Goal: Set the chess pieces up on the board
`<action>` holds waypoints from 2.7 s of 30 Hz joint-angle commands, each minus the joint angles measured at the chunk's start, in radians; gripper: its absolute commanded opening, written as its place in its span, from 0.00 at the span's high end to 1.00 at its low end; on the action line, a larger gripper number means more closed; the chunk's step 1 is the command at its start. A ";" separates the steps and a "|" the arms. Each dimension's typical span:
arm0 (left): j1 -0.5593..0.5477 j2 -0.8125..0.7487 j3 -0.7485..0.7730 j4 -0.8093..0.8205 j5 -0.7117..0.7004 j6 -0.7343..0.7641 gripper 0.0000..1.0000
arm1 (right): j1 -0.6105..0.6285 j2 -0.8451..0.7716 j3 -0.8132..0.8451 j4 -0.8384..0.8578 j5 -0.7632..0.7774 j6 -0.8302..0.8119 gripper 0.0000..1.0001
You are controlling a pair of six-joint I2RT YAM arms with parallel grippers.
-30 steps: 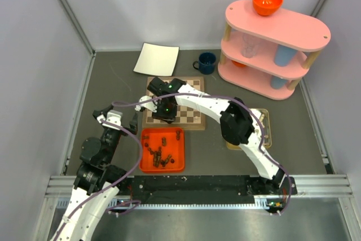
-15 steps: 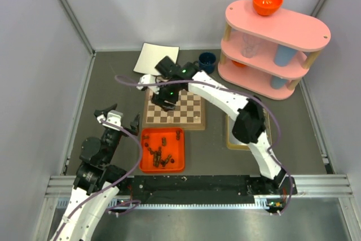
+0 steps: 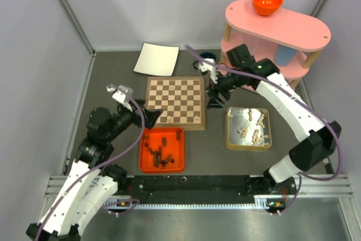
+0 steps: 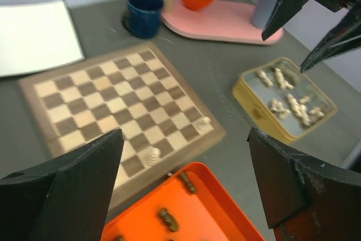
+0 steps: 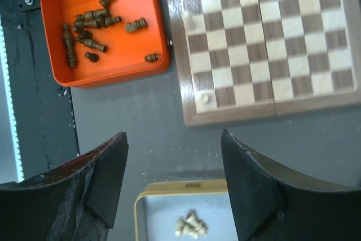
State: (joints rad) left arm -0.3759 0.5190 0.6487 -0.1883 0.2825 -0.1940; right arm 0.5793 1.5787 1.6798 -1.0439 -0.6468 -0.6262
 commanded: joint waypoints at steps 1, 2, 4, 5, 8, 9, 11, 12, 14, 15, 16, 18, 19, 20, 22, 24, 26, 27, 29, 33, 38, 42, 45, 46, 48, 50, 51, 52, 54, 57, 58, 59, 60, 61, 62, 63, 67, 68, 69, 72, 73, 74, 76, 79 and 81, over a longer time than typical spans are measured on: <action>-0.004 0.139 0.075 0.070 0.194 -0.198 0.05 | -0.212 -0.138 -0.195 0.010 -0.132 -0.001 0.33; -0.008 0.159 0.075 0.116 0.220 -0.218 0.06 | -0.251 -0.195 -0.269 0.022 -0.142 0.017 0.33; -0.032 0.215 0.077 0.148 0.267 -0.243 0.10 | -0.350 -0.248 -0.343 0.034 -0.134 0.029 0.33; -0.046 0.234 0.084 0.162 0.265 -0.240 0.10 | -0.375 -0.276 -0.415 0.038 -0.116 0.029 0.33; -0.130 0.292 0.104 0.162 0.225 -0.200 0.11 | -0.435 -0.364 -0.550 0.056 -0.019 0.023 0.33; -0.170 0.309 0.112 0.164 0.218 -0.191 0.11 | -0.449 -0.396 -0.581 0.067 -0.002 0.020 0.34; -0.213 0.352 0.121 0.162 0.187 -0.164 0.12 | -0.485 -0.414 -0.656 0.087 0.047 0.032 0.36; -0.253 0.366 0.124 0.162 0.173 -0.156 0.12 | -0.499 -0.416 -0.675 0.094 0.062 0.042 0.38; -0.290 0.400 0.132 0.162 0.133 -0.137 0.12 | -0.527 -0.404 -0.709 0.107 0.107 0.052 0.41; -0.319 0.412 0.134 0.162 0.121 -0.136 0.12 | -0.544 -0.396 -0.716 0.111 0.128 0.056 0.42; -0.334 0.430 0.134 0.164 0.095 -0.130 0.12 | -0.552 -0.382 -0.726 0.122 0.171 0.060 0.42; -0.369 0.444 0.137 0.162 0.069 -0.122 0.12 | -0.561 -0.368 -0.743 0.131 0.211 0.062 0.44; -0.379 0.453 0.137 0.161 0.048 -0.116 0.12 | -0.561 -0.352 -0.747 0.140 0.251 0.066 0.45; -0.391 0.457 0.137 0.161 0.041 -0.116 0.12 | -0.561 -0.345 -0.755 0.145 0.269 0.068 0.45; -0.399 0.460 0.131 0.161 0.032 -0.110 0.12 | -0.562 -0.321 -0.765 0.157 0.317 0.077 0.47; -0.403 0.455 0.121 0.162 0.018 -0.108 0.12 | -0.562 -0.304 -0.775 0.182 0.343 0.082 0.48; -0.403 0.449 0.112 0.161 0.009 -0.105 0.12 | -0.562 -0.277 -0.790 0.208 0.366 0.088 0.50; -0.403 0.440 0.106 0.161 0.007 -0.102 0.12 | -0.562 -0.267 -0.795 0.214 0.372 0.091 0.51; -0.403 0.431 0.094 0.159 0.001 -0.097 0.12 | -0.562 -0.234 -0.796 0.216 0.374 0.097 0.57; -0.403 0.398 0.075 0.153 -0.028 -0.088 0.12 | -0.561 -0.197 -0.808 0.208 0.371 0.111 0.59; -0.403 0.380 0.057 0.162 -0.039 -0.090 0.12 | -0.562 -0.161 -0.824 0.214 0.381 0.114 0.59; -0.405 0.377 0.054 0.168 -0.032 -0.087 0.12 | -0.562 -0.114 -0.813 0.217 0.392 0.120 0.59; -0.403 0.363 0.048 0.168 -0.032 -0.088 0.12 | -0.562 -0.095 -0.810 0.225 0.395 0.123 0.59; -0.405 0.360 0.043 0.171 -0.037 -0.087 0.11 | -0.562 -0.080 -0.810 0.228 0.394 0.123 0.58; -0.405 0.351 0.036 0.173 -0.039 -0.088 0.11 | -0.562 -0.068 -0.805 0.232 0.388 0.128 0.58; -0.405 0.343 0.032 0.174 -0.042 -0.088 0.11 | -0.561 -0.054 -0.802 0.246 0.377 0.128 0.58; -0.405 0.343 0.029 0.174 -0.040 -0.088 0.11 | -0.556 -0.051 -0.801 0.249 0.374 0.128 0.59; -0.405 0.342 0.029 0.173 -0.040 -0.088 0.11 | -0.555 -0.051 -0.801 0.255 0.374 0.128 0.59; -0.403 0.335 0.026 0.174 -0.040 -0.091 0.11 | -0.544 -0.057 -0.801 0.271 0.372 0.128 0.60; -0.403 0.334 0.025 0.174 -0.043 -0.088 0.11 | -0.533 -0.065 -0.801 0.285 0.377 0.123 0.69; -0.403 0.335 0.026 0.174 -0.042 -0.088 0.11 | -0.532 -0.066 -0.801 0.283 0.378 0.122 0.72; -0.403 0.335 0.026 0.176 -0.040 -0.090 0.11 | -0.532 -0.071 -0.799 0.285 0.377 0.120 0.74; -0.403 0.337 0.028 0.176 -0.039 -0.090 0.11 | -0.532 -0.078 -0.801 0.291 0.375 0.115 0.78; -0.403 0.337 0.026 0.178 -0.037 -0.091 0.11 | -0.532 -0.085 -0.801 0.291 0.374 0.111 0.80; -0.403 0.337 0.026 0.179 -0.036 -0.093 0.11 | -0.532 -0.092 -0.801 0.294 0.374 0.106 0.81; -0.403 0.338 0.028 0.181 -0.032 -0.094 0.11 | -0.532 -0.117 -0.799 0.297 0.372 0.094 0.83; -0.403 0.337 0.028 0.181 -0.026 -0.097 0.11 | -0.532 -0.187 -0.805 0.306 0.345 0.045 0.84; -0.405 0.337 0.028 0.179 -0.025 -0.101 0.11 | -0.532 -0.200 -0.808 0.309 0.334 0.033 0.84; -0.403 0.337 0.028 0.181 -0.022 -0.104 0.11 | -0.532 -0.210 -0.810 0.312 0.317 0.014 0.84; -0.405 0.342 0.022 0.231 0.009 -0.131 0.11 | -0.532 -0.255 -0.812 0.312 0.251 -0.032 0.84; -0.403 0.345 0.019 0.268 0.020 -0.145 0.10 | -0.532 -0.278 -0.816 0.309 0.228 -0.043 0.84; -0.403 0.354 0.017 0.291 0.044 -0.183 0.10 | -0.530 -0.290 -0.818 0.309 0.207 -0.053 0.84; -0.403 0.372 0.009 0.344 0.066 -0.237 0.10 | -0.532 -0.313 -0.825 0.309 0.150 -0.079 0.84; -0.403 0.440 0.017 0.466 0.122 -0.369 0.09 | -0.532 -0.364 -0.841 0.312 0.086 -0.121 0.84; -0.403 0.518 0.035 0.553 0.148 -0.490 0.09 | -0.532 -0.407 -0.858 0.311 0.035 -0.156 0.84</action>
State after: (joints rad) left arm -0.7753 0.9386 0.6651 0.1318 0.3485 -0.4652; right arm 0.0433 1.2533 0.8459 -0.7464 -0.4671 -0.6914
